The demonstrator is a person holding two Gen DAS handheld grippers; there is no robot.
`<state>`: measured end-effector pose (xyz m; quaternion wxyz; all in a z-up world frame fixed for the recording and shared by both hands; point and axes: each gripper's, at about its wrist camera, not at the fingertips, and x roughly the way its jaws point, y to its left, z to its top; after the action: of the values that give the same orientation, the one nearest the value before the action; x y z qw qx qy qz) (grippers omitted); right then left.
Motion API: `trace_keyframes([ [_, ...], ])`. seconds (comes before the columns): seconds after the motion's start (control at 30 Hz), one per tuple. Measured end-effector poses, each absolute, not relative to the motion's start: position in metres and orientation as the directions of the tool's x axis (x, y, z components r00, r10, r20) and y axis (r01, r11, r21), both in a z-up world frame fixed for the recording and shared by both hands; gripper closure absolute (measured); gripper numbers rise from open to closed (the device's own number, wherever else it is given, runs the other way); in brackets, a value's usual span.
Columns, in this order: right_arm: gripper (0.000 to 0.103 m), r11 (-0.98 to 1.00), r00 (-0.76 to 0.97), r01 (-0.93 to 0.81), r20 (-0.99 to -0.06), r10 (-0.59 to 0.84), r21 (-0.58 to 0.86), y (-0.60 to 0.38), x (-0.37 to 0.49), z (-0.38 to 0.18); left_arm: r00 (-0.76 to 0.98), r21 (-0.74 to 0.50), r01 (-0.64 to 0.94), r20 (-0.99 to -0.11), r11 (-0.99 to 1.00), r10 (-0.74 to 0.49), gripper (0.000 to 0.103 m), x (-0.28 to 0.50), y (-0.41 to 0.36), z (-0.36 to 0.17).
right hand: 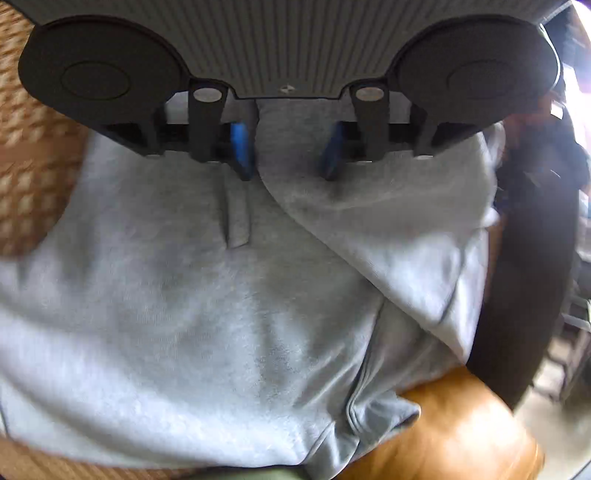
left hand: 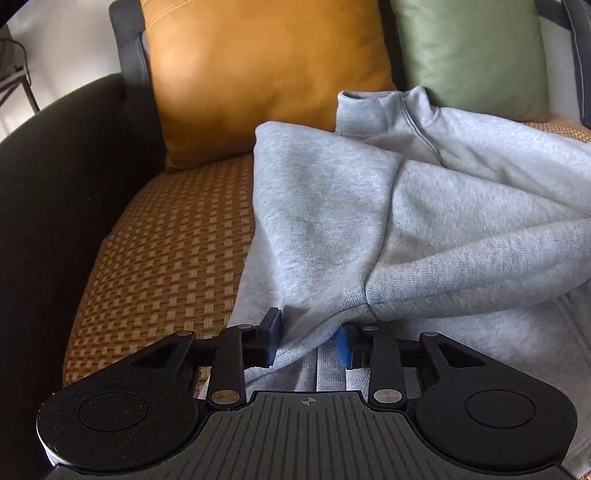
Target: Fold clothes
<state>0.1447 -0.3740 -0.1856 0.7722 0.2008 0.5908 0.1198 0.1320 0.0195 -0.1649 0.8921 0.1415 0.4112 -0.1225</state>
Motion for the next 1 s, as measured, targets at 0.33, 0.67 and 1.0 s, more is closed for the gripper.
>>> trace_keyframes([
  [0.33, 0.037, 0.871, 0.509, -0.331, -0.709, 0.489, 0.364, -0.260, 0.231, -0.079, 0.684, 0.179, 0.293, -0.726, 0.939, -0.074, 0.043, 0.117, 0.024, -0.166],
  [0.67, 0.036, 0.872, 0.491, -0.421, -0.745, 0.451, 0.250, -0.148, 0.340, -0.156, 0.728, 0.203, 0.281, -0.682, 0.938, -0.071, 0.037, 0.118, 0.029, -0.168],
  [1.0, 0.096, 0.831, 0.414, -0.475, -0.760, 0.501, 0.290, -0.130, 0.365, -0.156, 0.733, 0.150, 0.245, -0.675, 0.958, -0.082, 0.083, 0.120, 0.034, -0.161],
])
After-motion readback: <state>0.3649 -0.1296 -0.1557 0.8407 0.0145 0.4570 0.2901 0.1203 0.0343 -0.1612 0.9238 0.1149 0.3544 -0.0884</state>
